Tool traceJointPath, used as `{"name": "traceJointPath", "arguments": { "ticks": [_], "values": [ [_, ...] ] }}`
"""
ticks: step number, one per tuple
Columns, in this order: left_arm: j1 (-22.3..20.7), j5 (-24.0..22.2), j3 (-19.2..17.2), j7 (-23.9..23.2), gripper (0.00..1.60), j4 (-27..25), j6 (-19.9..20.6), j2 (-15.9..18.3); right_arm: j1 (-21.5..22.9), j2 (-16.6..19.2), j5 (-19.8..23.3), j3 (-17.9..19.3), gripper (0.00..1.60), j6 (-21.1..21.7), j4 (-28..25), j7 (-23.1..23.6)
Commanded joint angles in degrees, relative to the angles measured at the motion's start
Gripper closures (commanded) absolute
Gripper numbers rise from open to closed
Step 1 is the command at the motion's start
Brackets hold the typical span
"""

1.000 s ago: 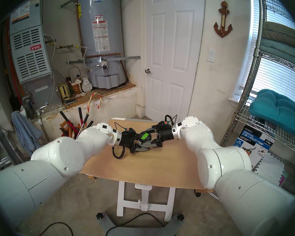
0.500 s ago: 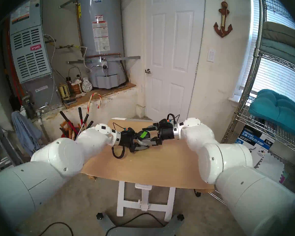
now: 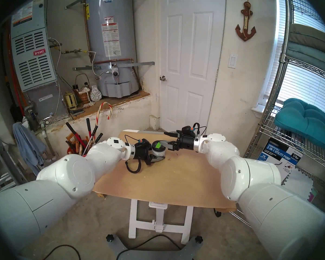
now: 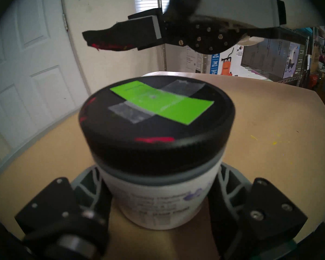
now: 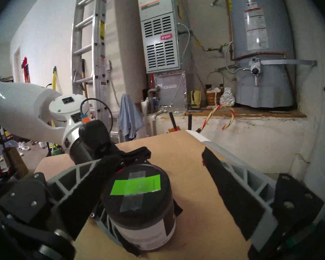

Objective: Open paint jar

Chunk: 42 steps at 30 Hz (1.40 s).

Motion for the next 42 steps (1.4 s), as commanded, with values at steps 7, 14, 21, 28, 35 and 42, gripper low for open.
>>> {"name": "traceJointPath", "arguments": {
  "ticks": [7, 14, 21, 28, 35, 42],
  "values": [
    [-0.1, 0.3, 0.0, 2.7, 1.6, -0.4, 1.0, -0.8, -2.8, -0.1, 2.0, 2.8, 0.0, -2.1, -0.6, -1.9],
    [0.0, 0.3, -0.2, 3.1, 1.6, -0.5, 1.1, -1.0, -4.4, -1.2, 2.6, 4.1, 0.0, -4.9, -1.2, -2.3],
    [0.0, 0.4, -0.2, 3.6, 1.6, -0.6, 1.3, -1.1, -5.3, -2.1, 2.9, 5.0, 0.0, -7.4, -2.2, -2.1],
    [-0.1, 0.6, -0.2, 3.8, 1.6, -0.7, 1.5, -1.2, -6.7, -2.9, 3.2, 5.8, 0.0, -10.5, -3.2, -1.9],
    [-0.2, 0.9, -0.2, 4.0, 1.6, -0.7, 1.8, -1.3, -7.9, -3.4, 3.4, 6.6, 0.0, -13.0, -4.3, -1.7],
    [-0.4, 1.1, -0.3, 4.2, 1.6, -0.7, 2.0, -1.3, -9.4, -3.9, 3.6, 7.5, 0.0, -15.1, -5.4, -1.0]
  ]
}}
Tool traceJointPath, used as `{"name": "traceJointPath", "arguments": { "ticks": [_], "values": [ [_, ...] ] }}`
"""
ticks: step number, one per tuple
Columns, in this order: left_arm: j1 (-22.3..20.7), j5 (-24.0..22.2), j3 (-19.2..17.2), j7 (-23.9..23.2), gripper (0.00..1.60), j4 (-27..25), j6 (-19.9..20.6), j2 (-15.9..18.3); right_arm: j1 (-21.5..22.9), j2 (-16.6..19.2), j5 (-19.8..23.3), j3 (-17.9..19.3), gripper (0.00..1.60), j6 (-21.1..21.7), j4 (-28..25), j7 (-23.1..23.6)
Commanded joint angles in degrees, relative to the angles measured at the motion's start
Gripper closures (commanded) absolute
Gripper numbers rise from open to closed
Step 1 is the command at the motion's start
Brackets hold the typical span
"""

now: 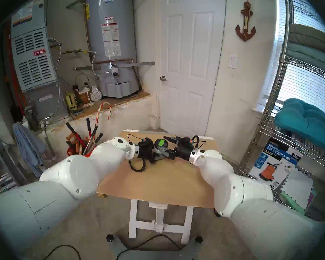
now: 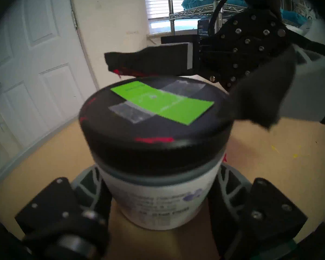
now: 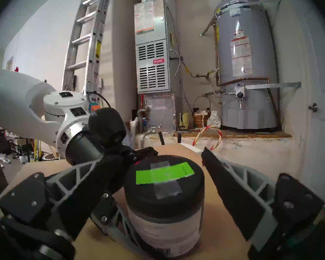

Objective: Open paint jar

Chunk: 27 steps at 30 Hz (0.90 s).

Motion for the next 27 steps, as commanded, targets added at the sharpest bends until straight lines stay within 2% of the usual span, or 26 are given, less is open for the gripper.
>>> {"name": "traceJointPath", "arguments": {
  "ticks": [1, 10, 19, 27],
  "values": [
    [-0.3, 0.0, -0.1, 0.3, 1.6, -0.1, 0.1, 0.3, -0.7, -1.1, 0.8, 0.6, 0.0, -2.5, -2.1, 0.3],
    [-0.4, 0.1, -0.2, 0.3, 1.6, -0.1, 0.3, 0.3, -3.0, -1.9, 1.1, 1.9, 0.0, -5.4, -4.1, -0.1],
    [-0.3, 0.2, -0.3, 0.2, 1.6, 0.1, 0.3, 0.3, -5.0, -3.4, 1.1, 2.8, 0.0, -7.9, -7.0, -2.6],
    [-0.4, 0.4, -0.4, 0.1, 1.6, 0.2, 0.3, 0.3, -6.5, -4.2, 0.5, 2.7, 0.0, -8.4, -10.1, -4.0]
  ]
}}
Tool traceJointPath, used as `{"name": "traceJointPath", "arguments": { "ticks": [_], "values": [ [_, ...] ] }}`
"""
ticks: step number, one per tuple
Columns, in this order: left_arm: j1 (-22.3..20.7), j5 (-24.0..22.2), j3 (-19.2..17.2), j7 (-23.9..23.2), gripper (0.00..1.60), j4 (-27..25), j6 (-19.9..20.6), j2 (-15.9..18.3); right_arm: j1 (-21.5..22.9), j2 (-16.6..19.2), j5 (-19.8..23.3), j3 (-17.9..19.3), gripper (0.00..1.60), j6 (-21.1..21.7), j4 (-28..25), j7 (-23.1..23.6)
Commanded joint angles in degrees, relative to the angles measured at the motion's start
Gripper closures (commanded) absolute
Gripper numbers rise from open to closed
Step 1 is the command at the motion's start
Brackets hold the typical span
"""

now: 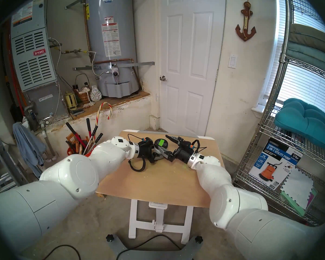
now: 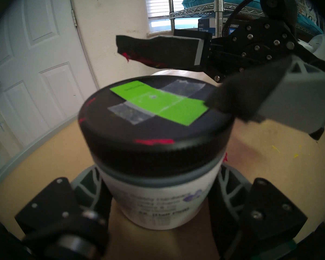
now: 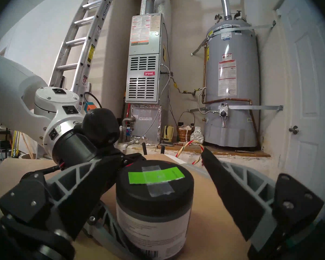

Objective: Open paint jar

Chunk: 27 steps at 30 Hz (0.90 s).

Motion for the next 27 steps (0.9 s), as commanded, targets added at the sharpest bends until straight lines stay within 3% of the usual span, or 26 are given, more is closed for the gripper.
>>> {"name": "traceJointPath", "arguments": {
  "ticks": [1, 12, 27],
  "values": [
    [-0.2, -0.1, -0.1, 0.0, 1.6, 0.0, -0.1, 0.3, -0.7, -1.7, -0.1, -0.4, 0.0, -0.4, -3.3, 0.4],
    [-0.3, 0.1, -0.2, 0.0, 1.6, 0.0, 0.0, 0.3, 0.6, -0.1, -2.0, -2.3, 0.0, 0.6, -9.4, 1.3],
    [-0.3, 0.3, -0.4, 0.0, 1.6, 0.1, 0.0, 0.5, -0.8, 0.1, -6.2, -4.6, 0.0, 9.4, -15.7, 4.4]
  ]
}}
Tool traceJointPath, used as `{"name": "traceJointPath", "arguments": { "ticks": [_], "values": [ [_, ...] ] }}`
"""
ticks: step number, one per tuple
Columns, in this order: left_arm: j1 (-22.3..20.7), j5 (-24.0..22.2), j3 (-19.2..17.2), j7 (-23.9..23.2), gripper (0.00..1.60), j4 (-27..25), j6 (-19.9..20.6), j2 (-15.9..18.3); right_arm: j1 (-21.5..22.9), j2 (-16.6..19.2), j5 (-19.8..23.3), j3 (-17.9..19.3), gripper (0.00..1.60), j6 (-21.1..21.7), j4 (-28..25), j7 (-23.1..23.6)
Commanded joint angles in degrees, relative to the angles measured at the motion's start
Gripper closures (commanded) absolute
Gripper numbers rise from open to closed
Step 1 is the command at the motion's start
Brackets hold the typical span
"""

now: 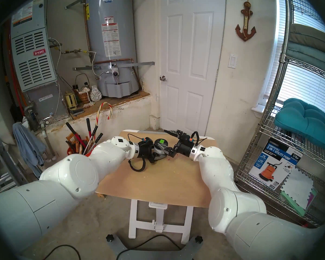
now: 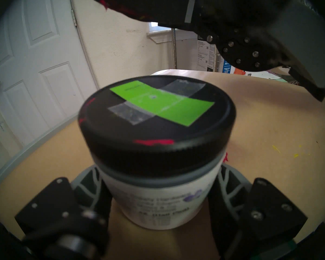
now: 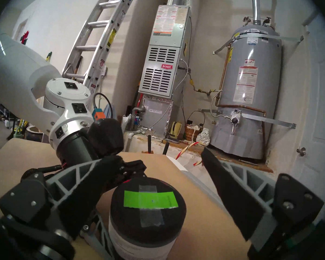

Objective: Open paint jar

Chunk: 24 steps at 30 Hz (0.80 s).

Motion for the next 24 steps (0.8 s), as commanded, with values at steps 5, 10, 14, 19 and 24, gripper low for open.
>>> {"name": "traceJointPath", "arguments": {
  "ticks": [5, 10, 14, 19, 24],
  "values": [
    [-0.2, 0.0, -0.2, 0.0, 1.6, 0.0, -0.1, 0.5, -0.7, 0.0, -2.7, -1.6, 0.0, 8.9, -7.3, 2.6],
    [-0.2, 0.0, -0.3, -0.1, 1.6, 0.1, -0.2, 0.5, -1.9, -0.3, -4.3, -2.0, 0.0, 13.6, -10.3, 3.2],
    [-0.2, 0.0, -0.4, -0.1, 1.6, 0.1, -0.2, 0.5, -3.2, -0.8, -5.8, -2.4, 0.0, 17.6, -13.4, 3.4],
    [-0.2, 0.1, -0.5, -0.2, 1.6, 0.2, -0.3, 0.6, -5.0, -1.5, -7.7, -3.0, 0.0, 22.3, -17.1, 3.3],
    [-0.2, 0.0, -0.6, -0.2, 1.6, 0.3, -0.4, 0.6, -6.2, -2.3, -9.2, -3.2, 0.0, 26.1, -19.6, 2.8]
  ]
}}
